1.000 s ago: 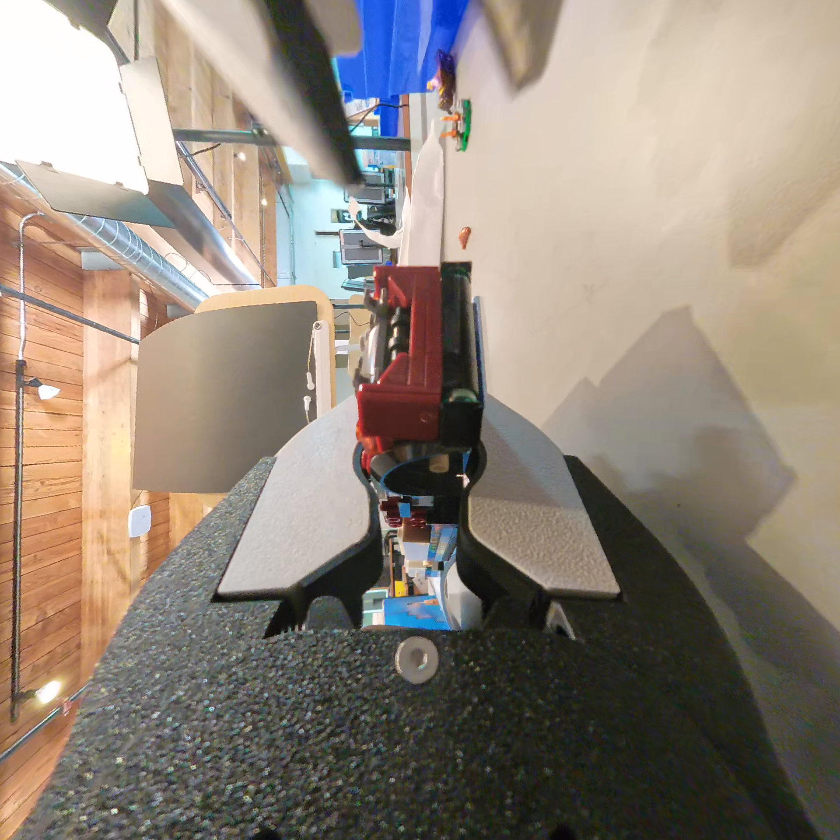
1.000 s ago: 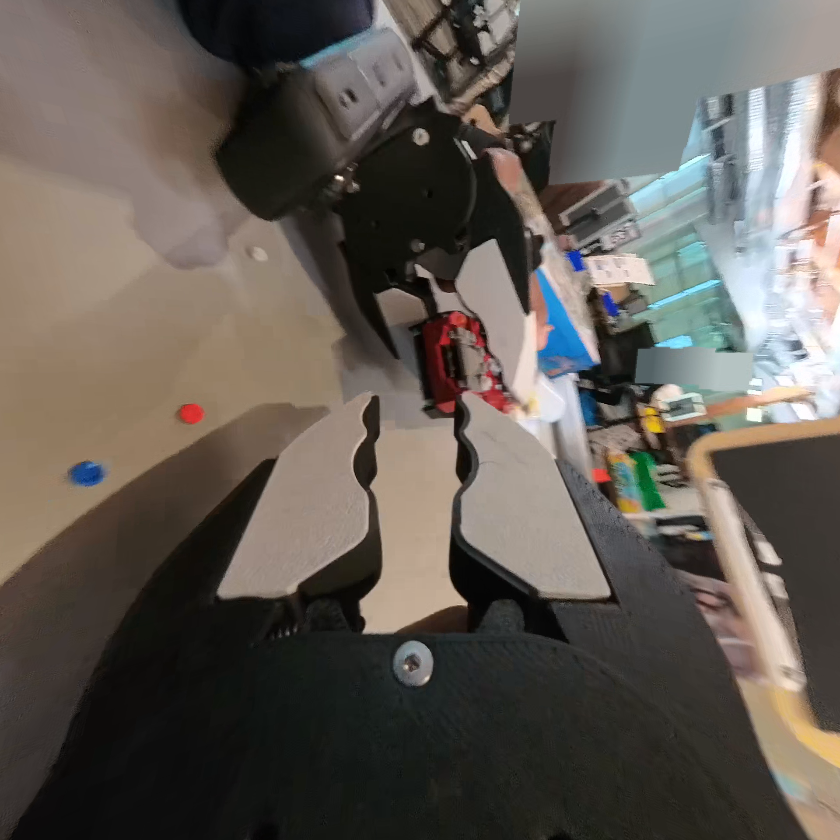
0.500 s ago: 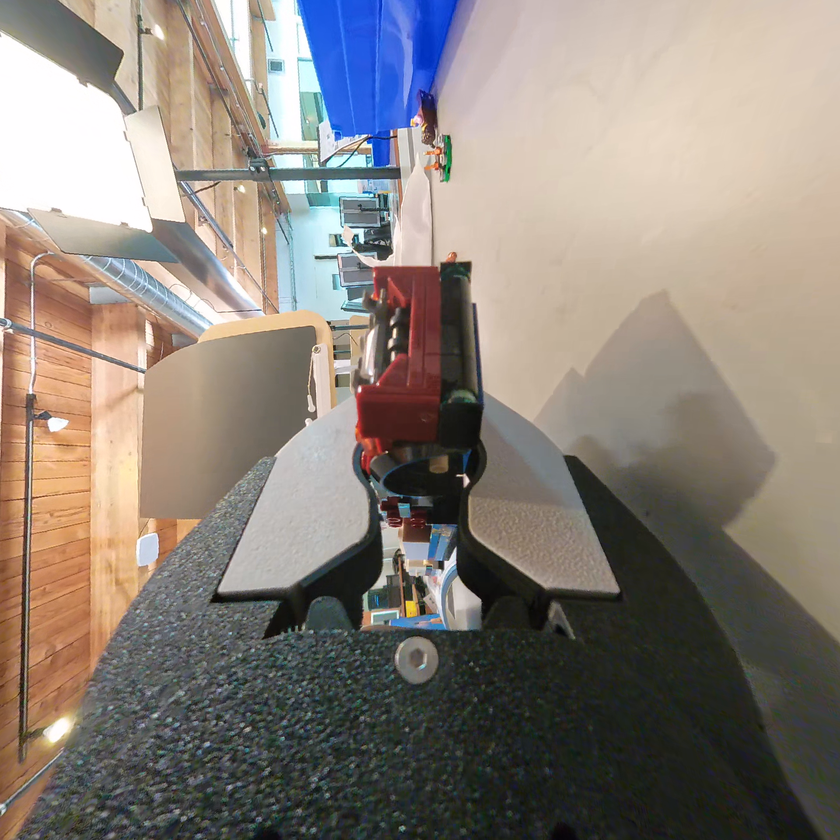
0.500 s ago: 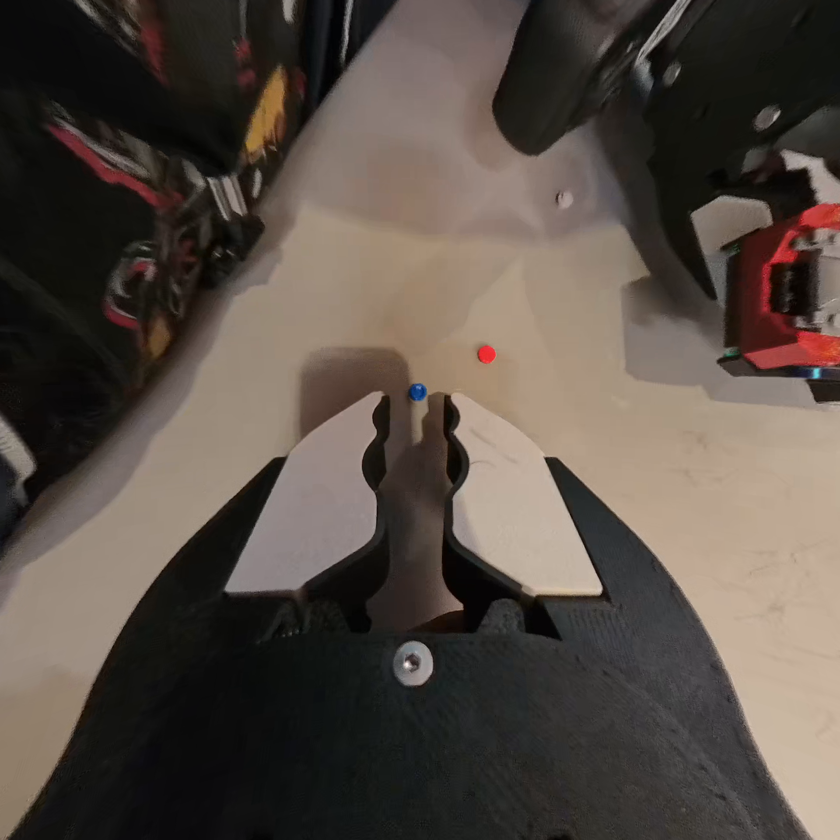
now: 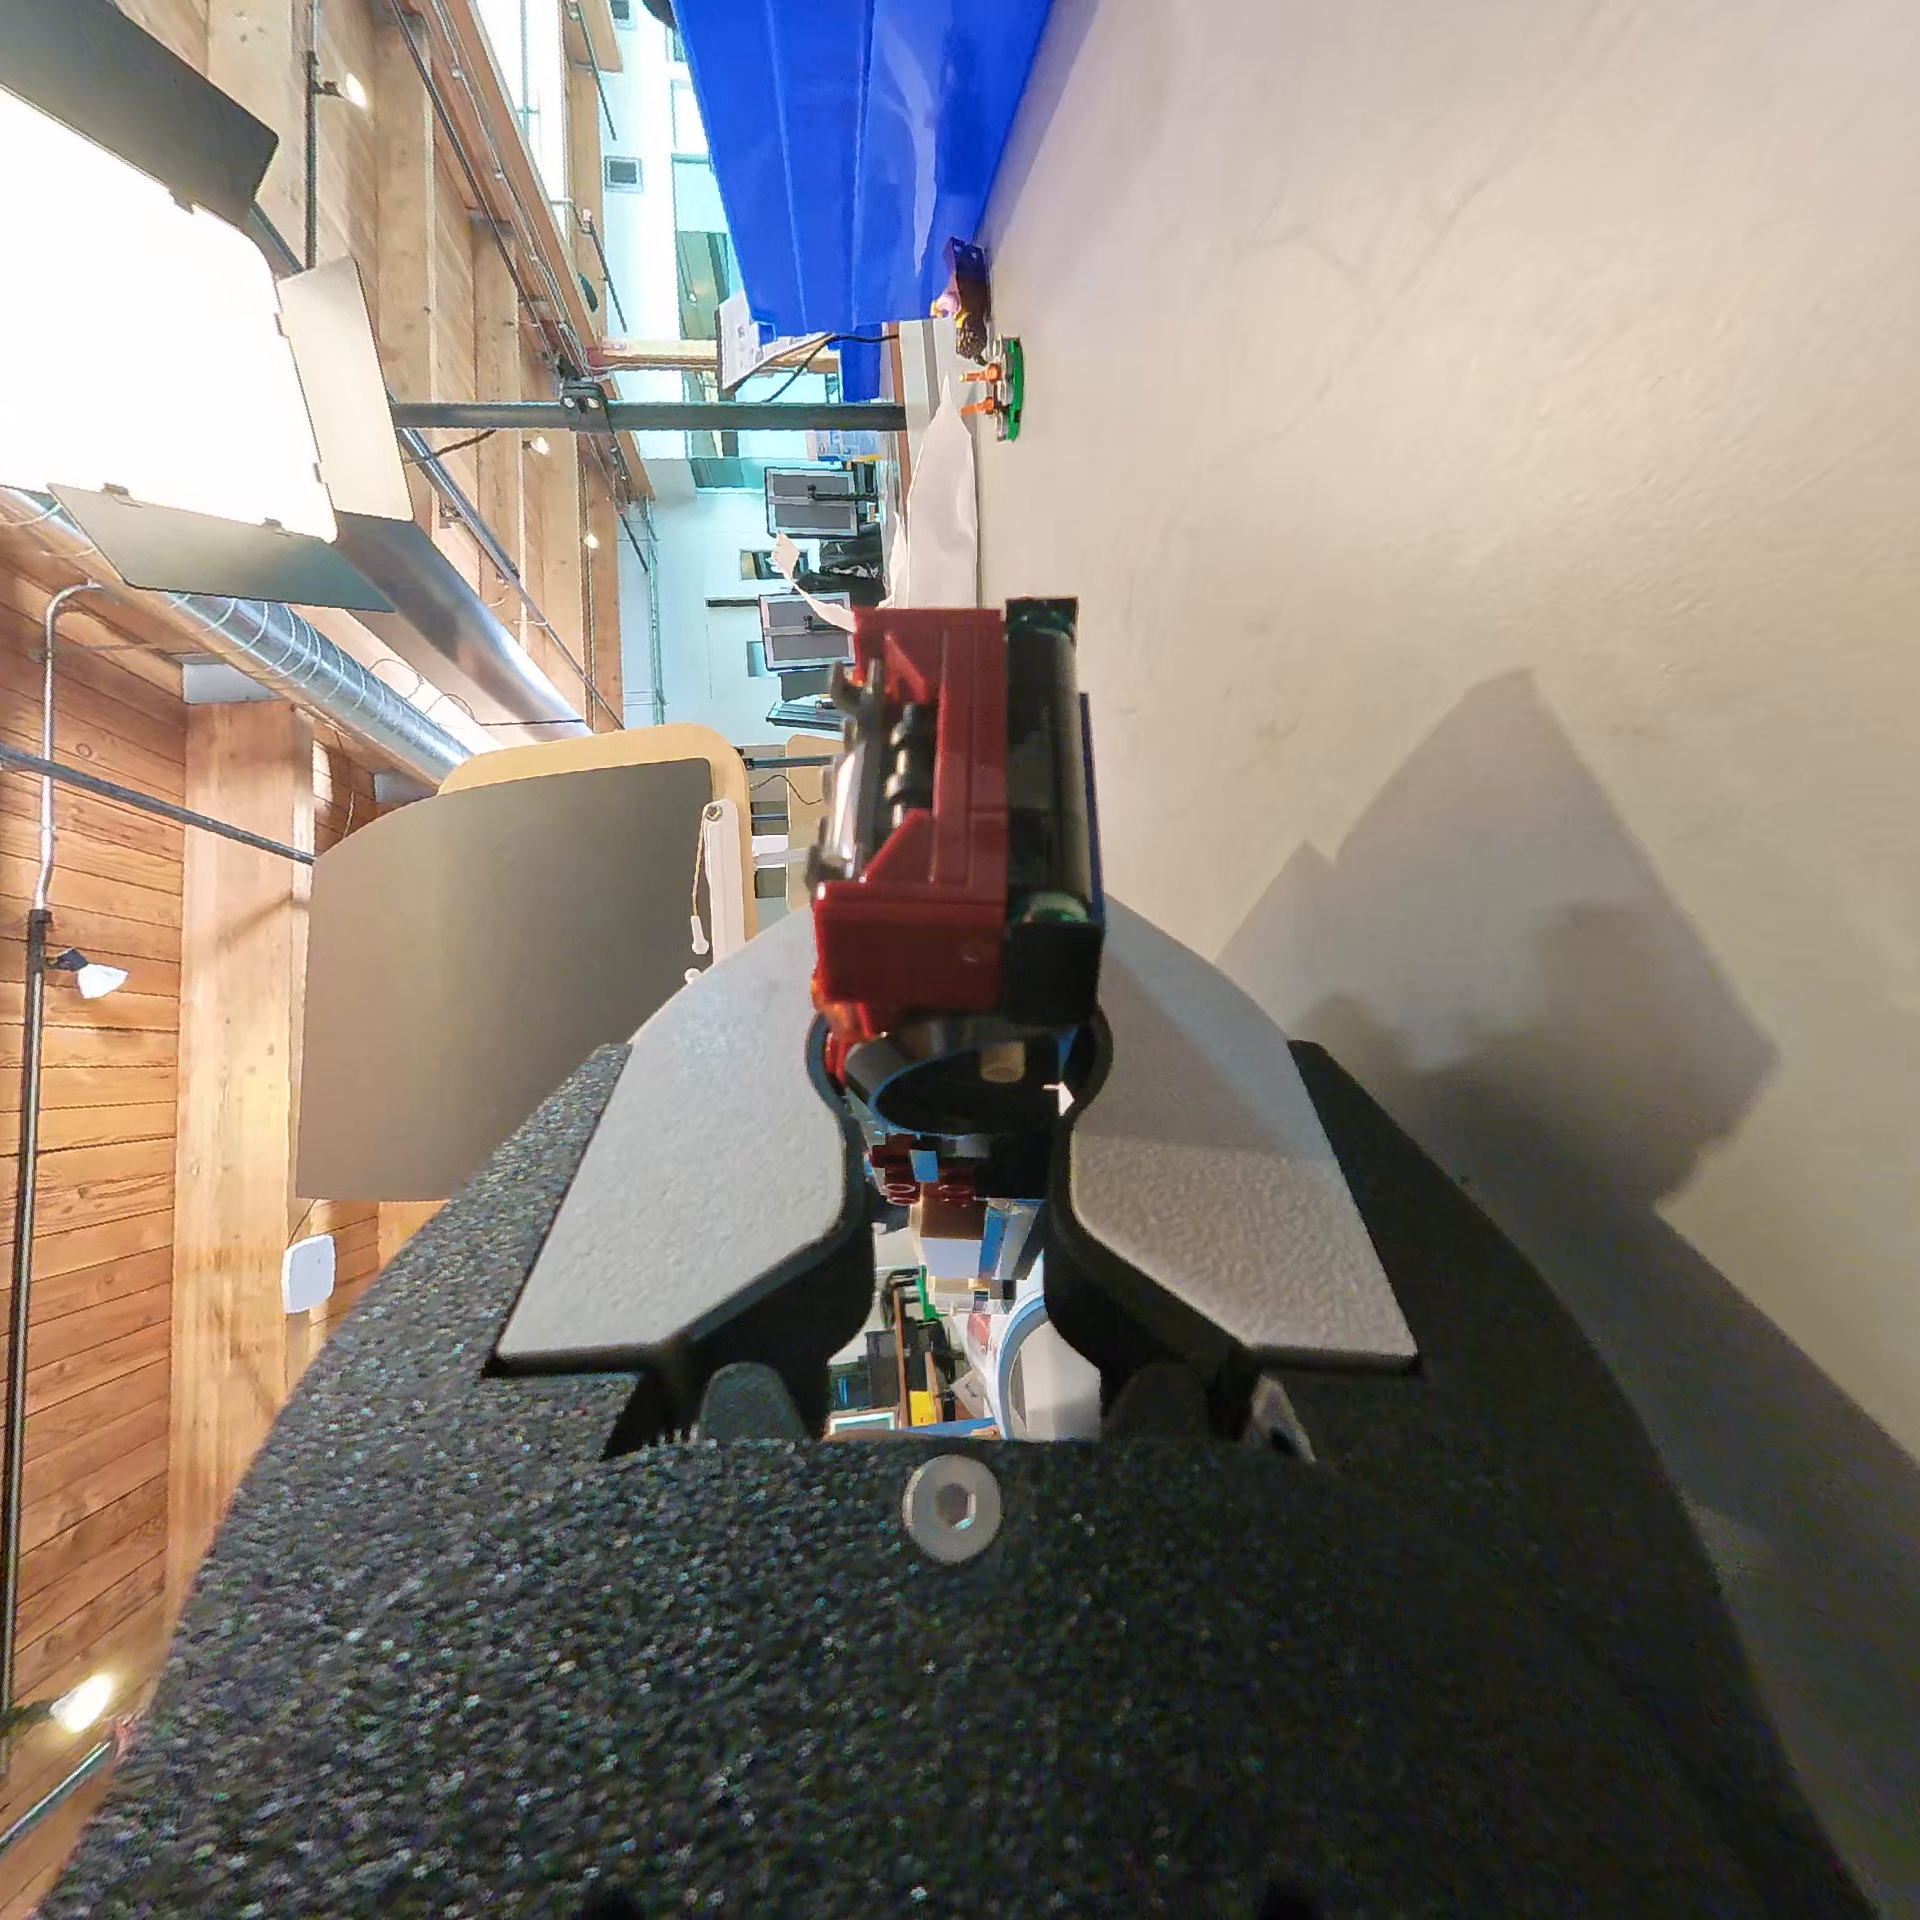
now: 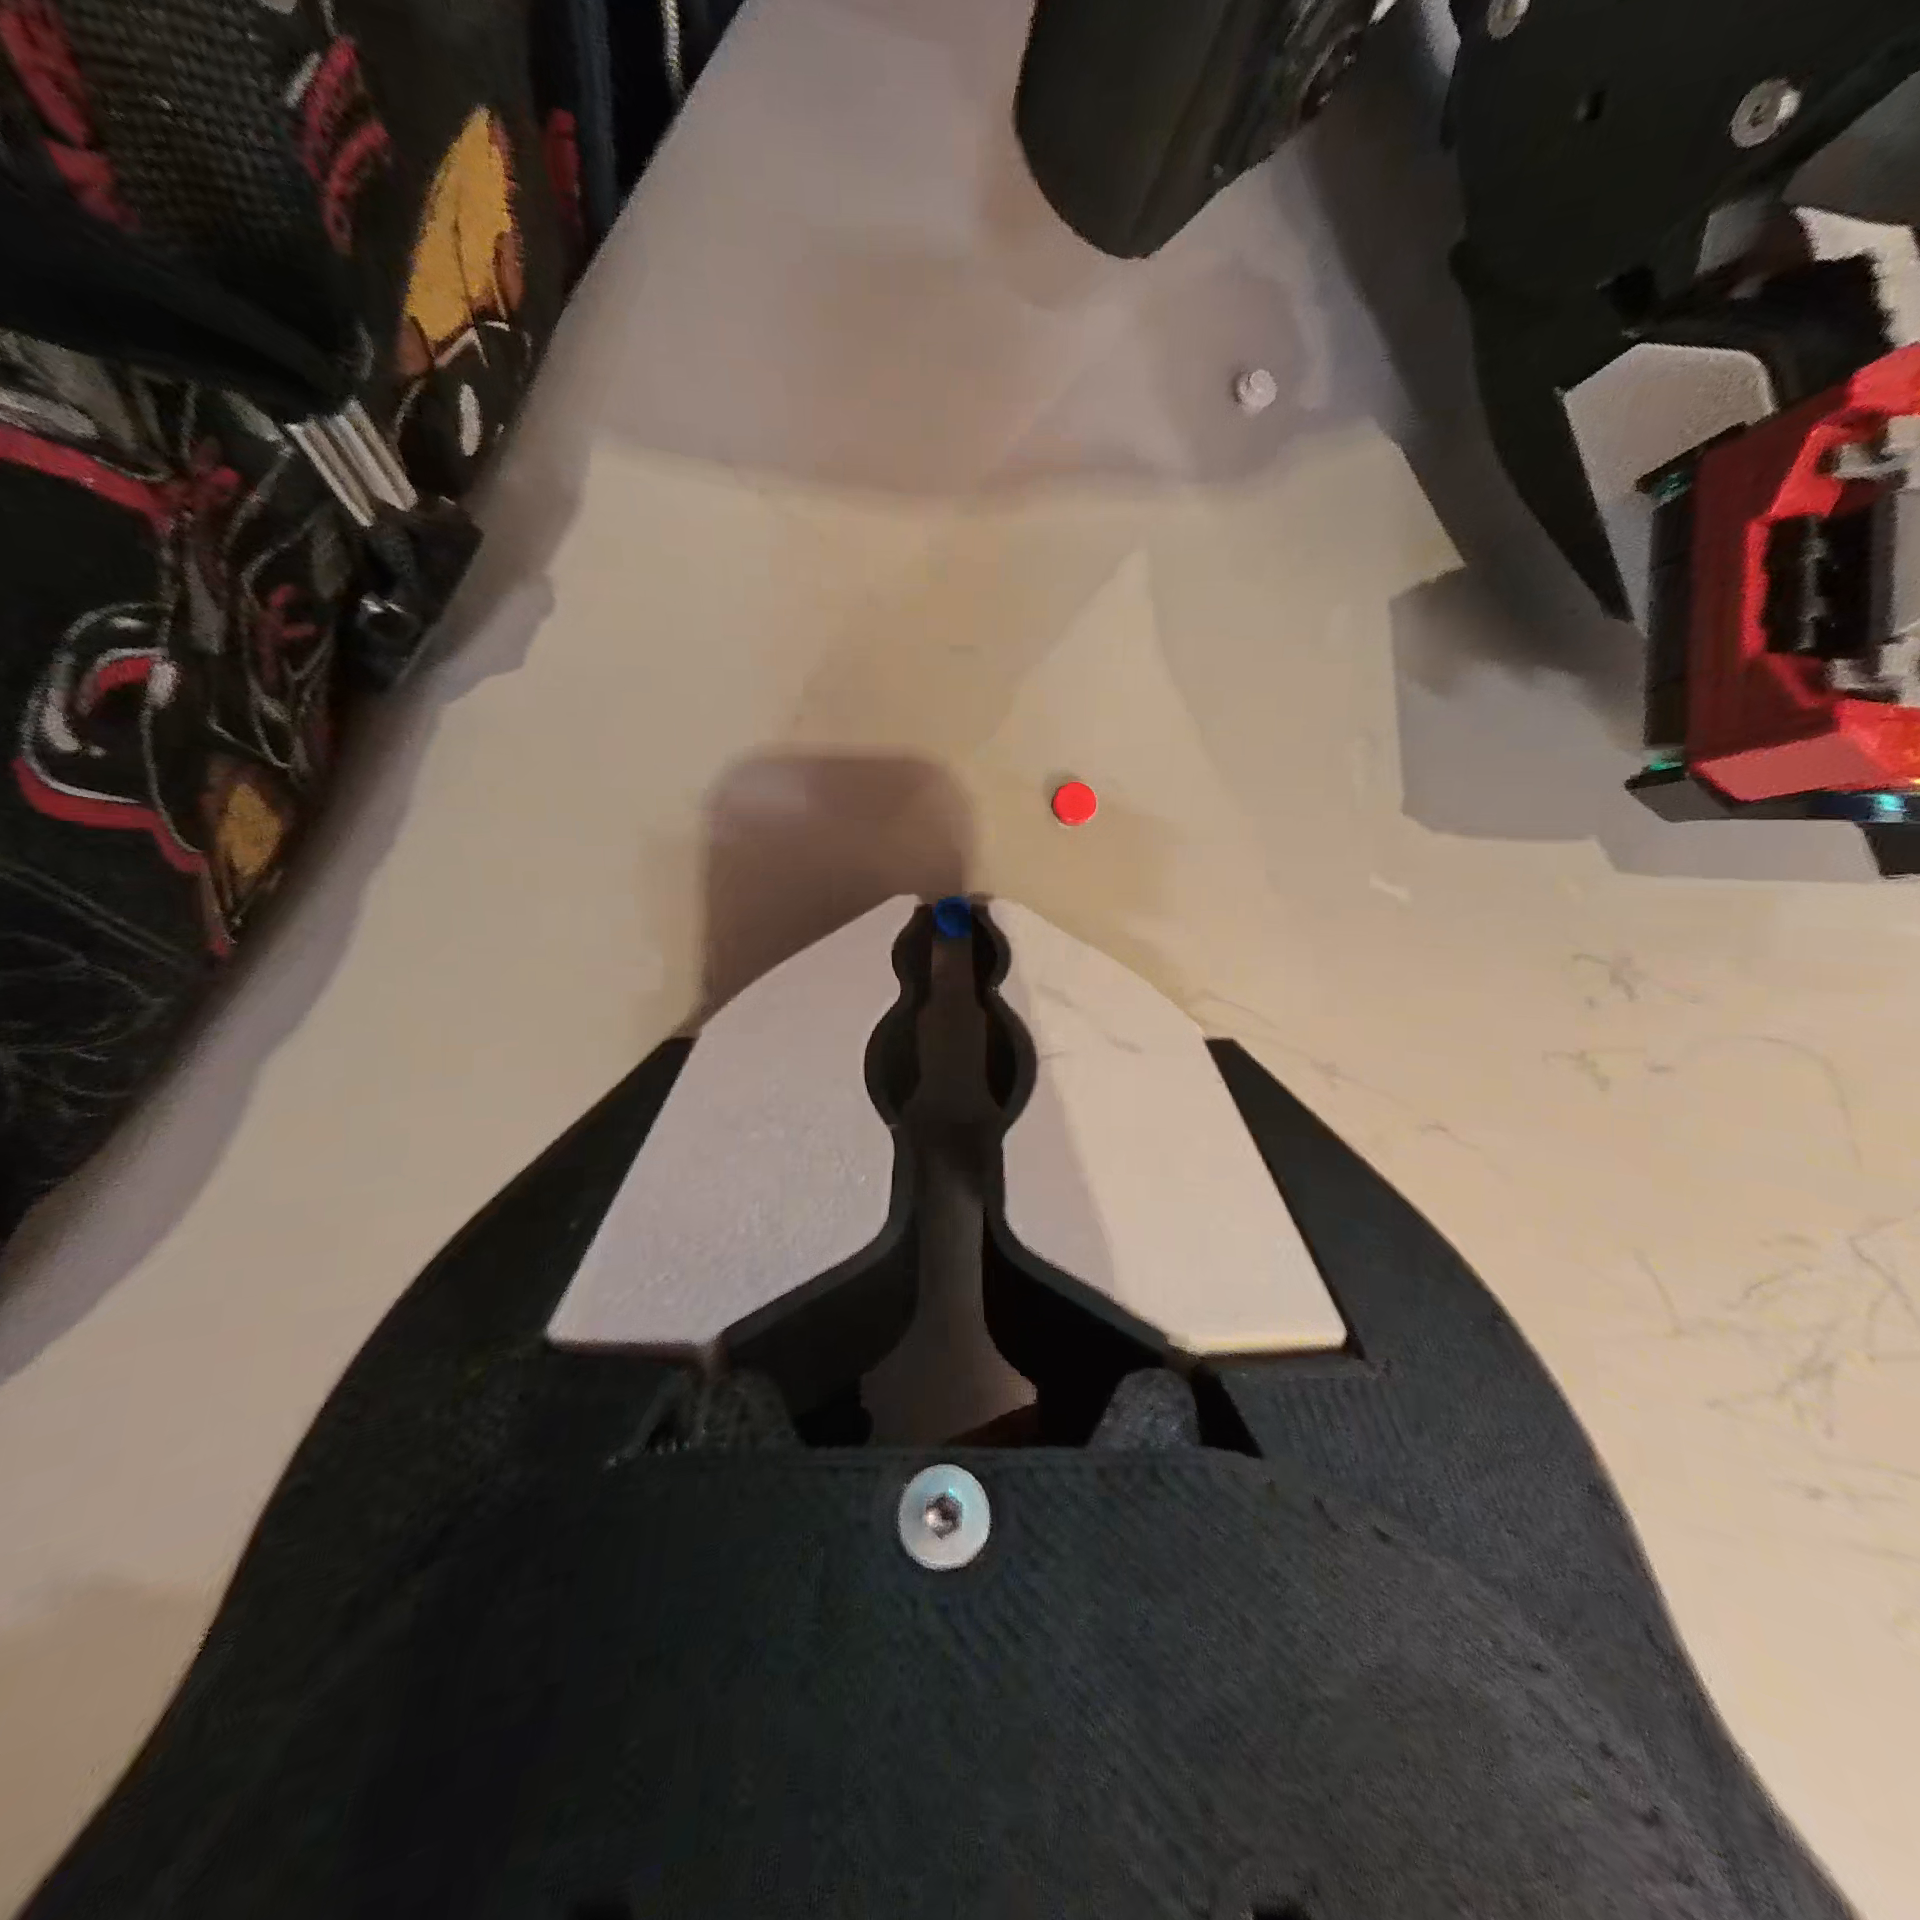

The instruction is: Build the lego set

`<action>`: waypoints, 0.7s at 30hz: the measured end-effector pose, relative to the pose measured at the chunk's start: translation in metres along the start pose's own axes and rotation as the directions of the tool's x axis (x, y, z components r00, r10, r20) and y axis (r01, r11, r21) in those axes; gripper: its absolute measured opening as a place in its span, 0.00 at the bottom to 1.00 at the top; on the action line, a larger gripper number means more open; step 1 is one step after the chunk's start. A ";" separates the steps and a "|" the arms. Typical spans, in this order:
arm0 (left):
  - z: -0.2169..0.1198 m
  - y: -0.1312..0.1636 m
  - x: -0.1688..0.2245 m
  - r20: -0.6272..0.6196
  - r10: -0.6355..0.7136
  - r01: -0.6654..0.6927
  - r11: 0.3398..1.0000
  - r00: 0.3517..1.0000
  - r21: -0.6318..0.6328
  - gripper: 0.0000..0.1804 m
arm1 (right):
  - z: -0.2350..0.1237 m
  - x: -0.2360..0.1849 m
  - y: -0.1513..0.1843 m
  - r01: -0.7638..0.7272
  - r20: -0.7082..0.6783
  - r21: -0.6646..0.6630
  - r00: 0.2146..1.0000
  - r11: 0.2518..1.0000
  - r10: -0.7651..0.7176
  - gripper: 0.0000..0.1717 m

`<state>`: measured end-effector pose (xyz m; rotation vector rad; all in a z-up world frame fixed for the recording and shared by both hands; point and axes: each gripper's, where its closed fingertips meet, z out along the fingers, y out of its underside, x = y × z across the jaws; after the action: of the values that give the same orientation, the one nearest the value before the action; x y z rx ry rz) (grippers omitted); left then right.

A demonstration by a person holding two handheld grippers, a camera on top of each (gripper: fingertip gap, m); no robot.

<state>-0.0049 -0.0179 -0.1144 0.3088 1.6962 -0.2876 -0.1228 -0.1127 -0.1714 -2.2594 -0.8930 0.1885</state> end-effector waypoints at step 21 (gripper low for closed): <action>0.001 0.010 -0.001 -0.006 -0.036 0.035 0.999 0.999 -0.033 0.20 | -0.023 0.077 0.008 -0.188 -0.333 0.102 0.919 0.977 0.211 0.12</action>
<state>0.0001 -0.0088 -0.1133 0.2553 1.7124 -0.2845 -0.0524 -0.0794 -0.1507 -2.2253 -0.4652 -0.0829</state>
